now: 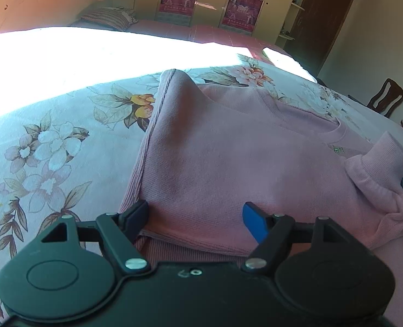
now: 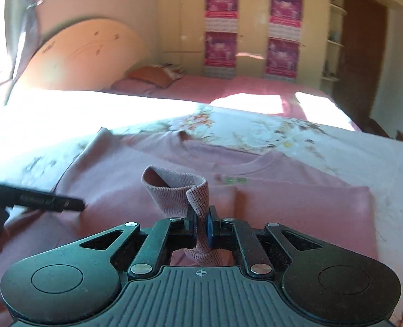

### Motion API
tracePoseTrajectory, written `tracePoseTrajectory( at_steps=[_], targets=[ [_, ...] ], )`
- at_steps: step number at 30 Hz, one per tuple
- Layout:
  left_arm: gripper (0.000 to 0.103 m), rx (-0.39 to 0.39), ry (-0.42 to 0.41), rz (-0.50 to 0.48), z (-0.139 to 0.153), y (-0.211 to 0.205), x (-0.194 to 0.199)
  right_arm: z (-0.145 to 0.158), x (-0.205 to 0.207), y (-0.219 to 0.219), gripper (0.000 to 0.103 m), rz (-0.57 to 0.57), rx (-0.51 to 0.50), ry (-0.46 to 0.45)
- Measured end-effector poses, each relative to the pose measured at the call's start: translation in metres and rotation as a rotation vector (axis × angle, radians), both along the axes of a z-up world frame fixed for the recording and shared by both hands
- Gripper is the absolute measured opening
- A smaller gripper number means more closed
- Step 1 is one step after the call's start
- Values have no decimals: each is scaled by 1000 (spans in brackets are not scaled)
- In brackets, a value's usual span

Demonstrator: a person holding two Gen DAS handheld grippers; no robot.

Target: Fold small clothes

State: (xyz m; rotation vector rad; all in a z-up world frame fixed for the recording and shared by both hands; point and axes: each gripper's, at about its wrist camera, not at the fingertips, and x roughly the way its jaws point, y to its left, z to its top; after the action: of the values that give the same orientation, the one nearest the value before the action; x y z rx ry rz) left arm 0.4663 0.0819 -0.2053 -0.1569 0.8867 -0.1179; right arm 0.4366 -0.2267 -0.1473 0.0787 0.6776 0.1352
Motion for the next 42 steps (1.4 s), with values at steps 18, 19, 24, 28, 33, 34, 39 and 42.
tracePoseTrajectory(
  at_steps=[18, 19, 24, 28, 33, 34, 39, 42],
  targets=[
    [75, -6, -5, 40, 13, 3, 12, -8, 0, -87, 66, -215, 122, 163],
    [75, -4, -9, 42, 14, 3, 15, -14, 4, -89, 66, -215, 131, 178],
    [75, 24, -16, 38, 12, 0, 32, -31, 24, -83, 40, -181, 202, 231],
    [75, 40, -28, 51, 9, -1, 41, -28, 27, -74, 13, -142, 158, 218],
    [76, 41, -20, 80, 5, 6, 57, -5, 19, -63, 7, -119, 49, 90],
    [76, 44, -21, 85, 5, 7, 60, 2, 17, -59, 7, -110, 0, 45],
    [78, 54, -22, 88, 5, 9, 76, 0, 23, -62, 7, -118, -123, 35],
    [77, 74, -11, 79, -2, 7, 83, -30, 32, -75, 8, -116, -41, 188]
  ],
)
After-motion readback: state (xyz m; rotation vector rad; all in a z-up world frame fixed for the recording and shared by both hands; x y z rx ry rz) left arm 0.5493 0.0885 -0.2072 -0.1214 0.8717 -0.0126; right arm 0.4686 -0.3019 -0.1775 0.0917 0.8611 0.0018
